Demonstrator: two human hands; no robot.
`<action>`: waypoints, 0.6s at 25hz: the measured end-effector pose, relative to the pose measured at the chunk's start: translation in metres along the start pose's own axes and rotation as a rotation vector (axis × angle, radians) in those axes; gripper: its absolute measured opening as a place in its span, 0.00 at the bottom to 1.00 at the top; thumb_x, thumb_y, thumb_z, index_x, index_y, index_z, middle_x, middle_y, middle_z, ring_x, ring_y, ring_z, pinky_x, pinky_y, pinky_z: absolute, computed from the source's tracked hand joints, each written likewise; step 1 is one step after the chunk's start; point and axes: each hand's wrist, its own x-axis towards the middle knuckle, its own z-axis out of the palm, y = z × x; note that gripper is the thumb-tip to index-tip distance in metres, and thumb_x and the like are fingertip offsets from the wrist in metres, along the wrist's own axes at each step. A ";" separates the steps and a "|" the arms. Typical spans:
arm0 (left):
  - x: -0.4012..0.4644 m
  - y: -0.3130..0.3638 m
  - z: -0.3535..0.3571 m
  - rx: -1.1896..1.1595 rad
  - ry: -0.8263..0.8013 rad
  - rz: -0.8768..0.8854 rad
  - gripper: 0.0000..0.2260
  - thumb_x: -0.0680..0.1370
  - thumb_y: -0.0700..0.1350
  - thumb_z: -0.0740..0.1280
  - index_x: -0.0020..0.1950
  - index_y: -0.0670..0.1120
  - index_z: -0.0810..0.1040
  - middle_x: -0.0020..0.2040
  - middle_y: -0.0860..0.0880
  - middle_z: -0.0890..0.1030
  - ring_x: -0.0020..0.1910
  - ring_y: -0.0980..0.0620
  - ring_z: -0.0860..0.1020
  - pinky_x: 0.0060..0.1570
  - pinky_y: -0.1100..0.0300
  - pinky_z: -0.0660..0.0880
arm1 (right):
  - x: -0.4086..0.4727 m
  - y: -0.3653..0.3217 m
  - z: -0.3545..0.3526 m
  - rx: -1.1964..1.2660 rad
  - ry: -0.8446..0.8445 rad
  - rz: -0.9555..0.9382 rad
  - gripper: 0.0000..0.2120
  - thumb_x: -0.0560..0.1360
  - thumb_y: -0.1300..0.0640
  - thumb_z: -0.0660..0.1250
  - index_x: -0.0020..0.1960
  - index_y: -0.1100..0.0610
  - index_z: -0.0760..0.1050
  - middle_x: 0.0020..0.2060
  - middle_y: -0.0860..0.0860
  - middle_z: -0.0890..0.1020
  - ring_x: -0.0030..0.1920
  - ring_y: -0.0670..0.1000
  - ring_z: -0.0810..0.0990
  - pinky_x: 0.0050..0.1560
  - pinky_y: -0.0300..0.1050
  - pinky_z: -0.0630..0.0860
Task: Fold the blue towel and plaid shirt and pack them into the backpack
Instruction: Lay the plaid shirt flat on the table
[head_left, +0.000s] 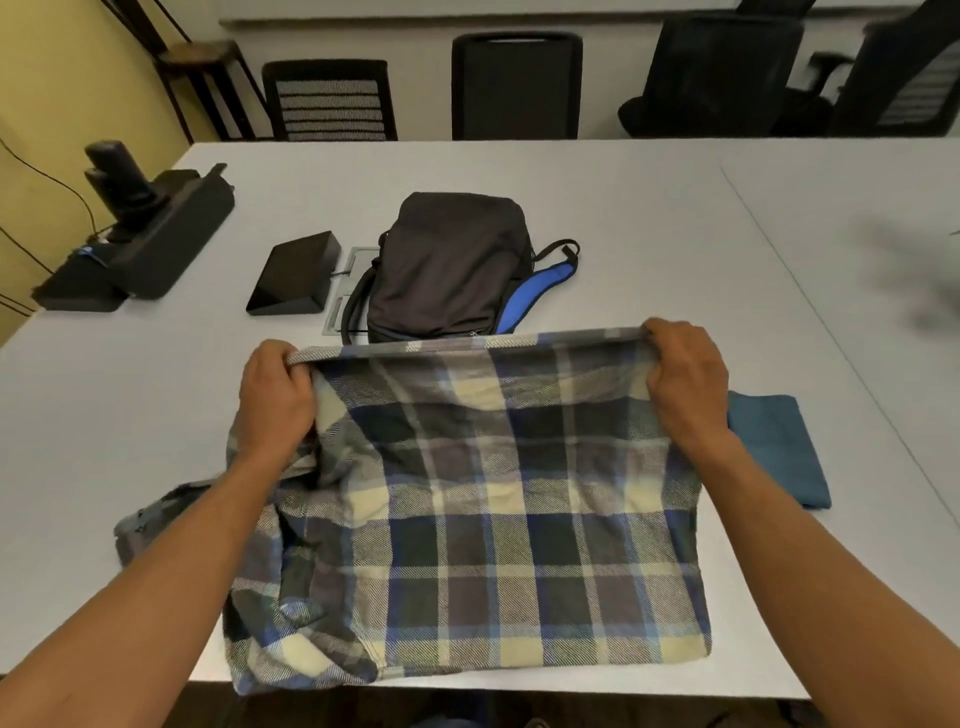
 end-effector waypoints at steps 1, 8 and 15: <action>0.004 0.005 -0.006 -0.044 0.026 0.001 0.05 0.80 0.38 0.60 0.54 0.39 0.72 0.51 0.38 0.75 0.51 0.41 0.72 0.49 0.52 0.67 | 0.008 0.001 -0.005 -0.004 0.021 -0.007 0.21 0.68 0.76 0.60 0.58 0.65 0.77 0.45 0.63 0.80 0.43 0.65 0.77 0.41 0.57 0.75; 0.019 0.010 -0.053 0.191 0.055 0.402 0.06 0.76 0.36 0.68 0.53 0.38 0.76 0.48 0.38 0.73 0.46 0.38 0.72 0.43 0.45 0.70 | 0.028 0.006 -0.045 -0.010 0.078 -0.031 0.17 0.73 0.75 0.58 0.58 0.65 0.76 0.46 0.63 0.79 0.46 0.65 0.75 0.41 0.57 0.75; 0.014 0.014 -0.072 0.192 0.069 0.225 0.07 0.75 0.37 0.69 0.53 0.42 0.78 0.51 0.40 0.80 0.47 0.36 0.77 0.43 0.46 0.73 | 0.035 -0.002 -0.073 0.018 0.158 -0.024 0.16 0.74 0.74 0.58 0.57 0.65 0.77 0.47 0.63 0.79 0.48 0.64 0.75 0.43 0.55 0.74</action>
